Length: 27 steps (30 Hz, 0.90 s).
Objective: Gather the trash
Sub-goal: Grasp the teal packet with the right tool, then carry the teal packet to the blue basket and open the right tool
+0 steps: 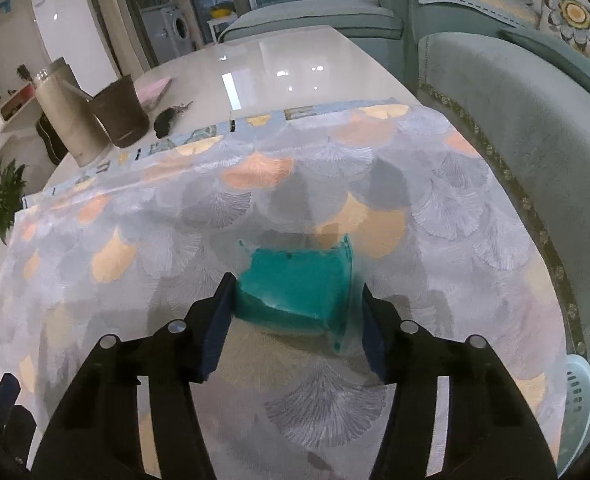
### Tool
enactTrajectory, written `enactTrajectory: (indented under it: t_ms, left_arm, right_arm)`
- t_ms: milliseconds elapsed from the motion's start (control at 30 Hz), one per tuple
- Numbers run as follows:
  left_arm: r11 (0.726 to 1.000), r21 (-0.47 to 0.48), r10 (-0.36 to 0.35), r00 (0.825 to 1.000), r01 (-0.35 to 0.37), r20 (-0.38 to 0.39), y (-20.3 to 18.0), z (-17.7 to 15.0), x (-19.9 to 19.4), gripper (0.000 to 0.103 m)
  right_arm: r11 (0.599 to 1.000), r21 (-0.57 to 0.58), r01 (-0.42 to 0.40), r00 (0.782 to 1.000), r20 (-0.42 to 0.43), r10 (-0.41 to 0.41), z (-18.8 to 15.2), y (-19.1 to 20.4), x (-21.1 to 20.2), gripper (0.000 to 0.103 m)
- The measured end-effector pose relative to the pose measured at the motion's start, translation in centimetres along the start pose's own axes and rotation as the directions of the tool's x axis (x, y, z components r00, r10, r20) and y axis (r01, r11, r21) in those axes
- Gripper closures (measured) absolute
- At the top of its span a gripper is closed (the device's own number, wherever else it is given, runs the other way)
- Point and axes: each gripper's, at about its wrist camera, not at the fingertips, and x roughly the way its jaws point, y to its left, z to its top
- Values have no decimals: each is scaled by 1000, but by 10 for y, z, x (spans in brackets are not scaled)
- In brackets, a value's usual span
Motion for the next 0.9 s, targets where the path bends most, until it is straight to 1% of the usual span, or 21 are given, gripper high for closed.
enactTrajectory:
  t_ms: [133, 300, 400, 533, 700, 733, 833, 900]
  left_arm:
    - [999, 35, -12, 1000, 11, 20, -14, 2, -13, 38]
    - [996, 84, -48, 998, 44, 37, -37, 7, -33, 38]
    - [991, 107, -81, 996, 76, 42, -53, 10, -48, 38]
    - [985, 123, -129, 991, 123, 40, -75, 17, -72, 38]
    - [972, 148, -185, 983, 181, 17, -110, 14, -104, 36]
    - [970, 155, -193, 981, 189, 14, -115, 13, -108, 36]
    - [957, 192, -223, 975, 218, 2, -139, 3, -121, 35]
    - [950, 208, -237, 971, 234, -10, -152, -4, -126, 34]
  right_arm:
    - [1000, 16, -20, 1000, 16, 20, -7, -5, -12, 51]
    - [1000, 25, -11, 1000, 26, 10, -19, -19, -39, 51]
    - [999, 36, 0, 999, 33, -1, -27, -32, -62, 51]
    - [998, 60, 9, 998, 63, -13, -37, -56, -103, 51]
    - [995, 82, 50, 991, 118, -60, -52, -90, -162, 51]
    - [993, 91, 72, 987, 135, -84, -57, -100, -178, 51]
    - [986, 112, 126, 977, 157, -143, -71, -126, -208, 51]
    - [979, 127, 157, 971, 160, -176, -81, -141, -221, 51]
